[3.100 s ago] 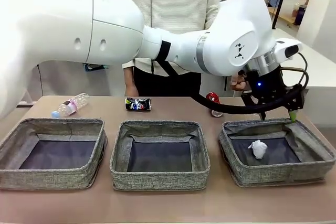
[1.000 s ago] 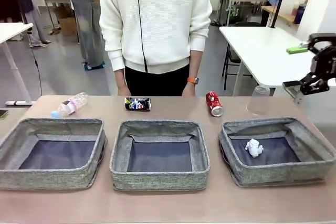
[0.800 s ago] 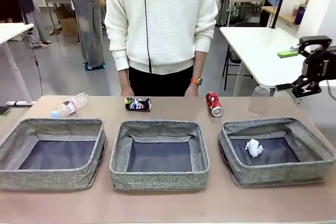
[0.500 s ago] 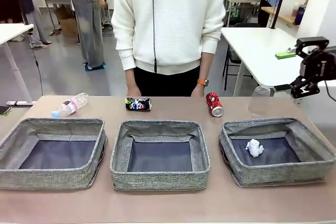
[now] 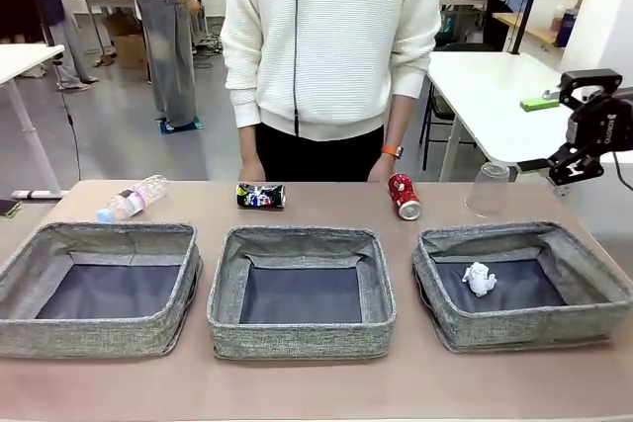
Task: Sort the waste into the appropriate baskets.
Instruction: Pick up the waste item pointed out by the person.
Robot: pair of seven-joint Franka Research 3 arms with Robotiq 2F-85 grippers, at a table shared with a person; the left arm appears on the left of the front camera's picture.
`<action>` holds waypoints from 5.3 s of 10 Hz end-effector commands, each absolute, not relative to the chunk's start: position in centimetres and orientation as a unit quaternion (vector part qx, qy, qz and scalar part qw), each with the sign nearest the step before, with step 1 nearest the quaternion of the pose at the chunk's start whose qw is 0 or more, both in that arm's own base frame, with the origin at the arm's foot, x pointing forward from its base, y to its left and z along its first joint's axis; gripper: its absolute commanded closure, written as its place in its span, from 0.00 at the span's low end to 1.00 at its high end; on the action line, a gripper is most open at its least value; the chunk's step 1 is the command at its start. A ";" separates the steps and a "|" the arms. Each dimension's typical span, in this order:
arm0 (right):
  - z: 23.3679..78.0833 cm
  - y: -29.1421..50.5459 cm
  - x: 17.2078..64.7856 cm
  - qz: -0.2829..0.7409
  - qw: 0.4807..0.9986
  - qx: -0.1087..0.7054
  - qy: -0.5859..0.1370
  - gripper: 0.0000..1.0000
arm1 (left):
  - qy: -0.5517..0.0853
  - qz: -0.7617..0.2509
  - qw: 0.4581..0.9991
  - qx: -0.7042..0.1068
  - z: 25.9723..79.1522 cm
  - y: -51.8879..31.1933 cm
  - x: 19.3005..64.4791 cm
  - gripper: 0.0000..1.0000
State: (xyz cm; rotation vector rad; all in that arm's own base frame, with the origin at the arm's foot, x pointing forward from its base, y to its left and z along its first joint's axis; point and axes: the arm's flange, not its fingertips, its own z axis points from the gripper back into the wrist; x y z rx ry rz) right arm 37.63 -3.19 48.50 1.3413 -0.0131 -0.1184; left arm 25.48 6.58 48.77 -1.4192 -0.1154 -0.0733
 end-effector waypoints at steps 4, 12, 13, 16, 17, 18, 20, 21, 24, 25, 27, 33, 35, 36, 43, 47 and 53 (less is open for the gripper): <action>48.4 -3.3 37.5 -0.047 0.782 0.621 -0.013 0.00 | -0.054 -0.031 0.751 -0.657 48.8 6.3 25.3 0.00; 49.1 2.6 40.6 0.018 0.933 0.359 0.019 0.00 | -0.054 -0.031 0.751 -0.657 48.8 6.3 25.3 0.00; 49.1 6.9 43.9 -0.022 0.975 0.220 0.018 0.00 | -0.054 -0.031 0.751 -0.657 48.8 6.3 25.3 0.00; 46.7 13.7 49.2 -0.065 0.992 -0.109 -0.019 0.00 | -0.054 -0.031 0.751 -0.657 48.8 6.3 25.3 0.00; 46.8 13.8 49.5 -0.101 0.986 -0.107 -0.082 0.00 | -0.054 -0.031 0.751 -0.657 48.8 6.3 25.3 0.00; 47.5 14.6 46.7 -0.006 0.972 0.232 -0.046 0.00 | -0.054 -0.031 0.751 -0.657 48.8 6.3 25.3 0.00; 46.1 15.3 48.7 -0.015 0.985 0.156 -0.069 0.00 | -0.054 -0.031 0.751 -0.657 48.8 6.3 25.3 0.00; 44.7 16.7 50.4 -0.002 0.990 0.067 -0.124 0.00 | -0.054 -0.031 0.751 -0.657 48.8 6.3 25.3 0.00; 39.6 15.7 58.2 -0.039 0.982 0.024 -0.182 0.00 | -0.054 -0.031 0.751 -0.657 48.8 6.3 25.3 0.00; 38.0 15.3 59.4 -0.036 0.983 0.029 -0.179 0.00 | -0.054 -0.031 0.751 -0.657 48.8 6.3 25.3 0.00; 34.7 15.2 60.8 -0.034 0.977 0.077 -0.195 0.00 | -0.054 -0.031 0.751 -0.657 48.8 6.3 25.3 0.00; 30.1 16.1 62.3 -0.054 0.983 0.081 -0.159 0.00 | -0.054 -0.031 0.751 -0.657 48.8 6.3 25.3 0.00; 30.2 16.1 61.9 -0.058 0.983 0.076 -0.159 0.00 | -0.054 -0.031 0.751 -0.657 48.8 6.3 25.3 0.00; 30.2 16.2 61.7 -0.055 0.984 0.078 -0.154 0.00 | -0.054 -0.031 0.751 -0.657 48.8 6.3 25.3 0.00; 30.1 15.9 61.8 -0.081 0.984 0.060 -0.145 1.00 | -0.054 -0.031 0.751 -0.657 48.8 6.3 25.3 0.00; 30.6 14.9 61.4 -0.096 0.982 0.087 -0.139 1.00 | -0.054 -0.031 0.751 -0.657 48.8 6.3 25.3 0.00; 52.3 12.8 44.0 -0.070 0.982 0.159 -0.068 0.70 | -0.054 -0.031 0.751 -0.657 48.8 6.3 25.3 0.00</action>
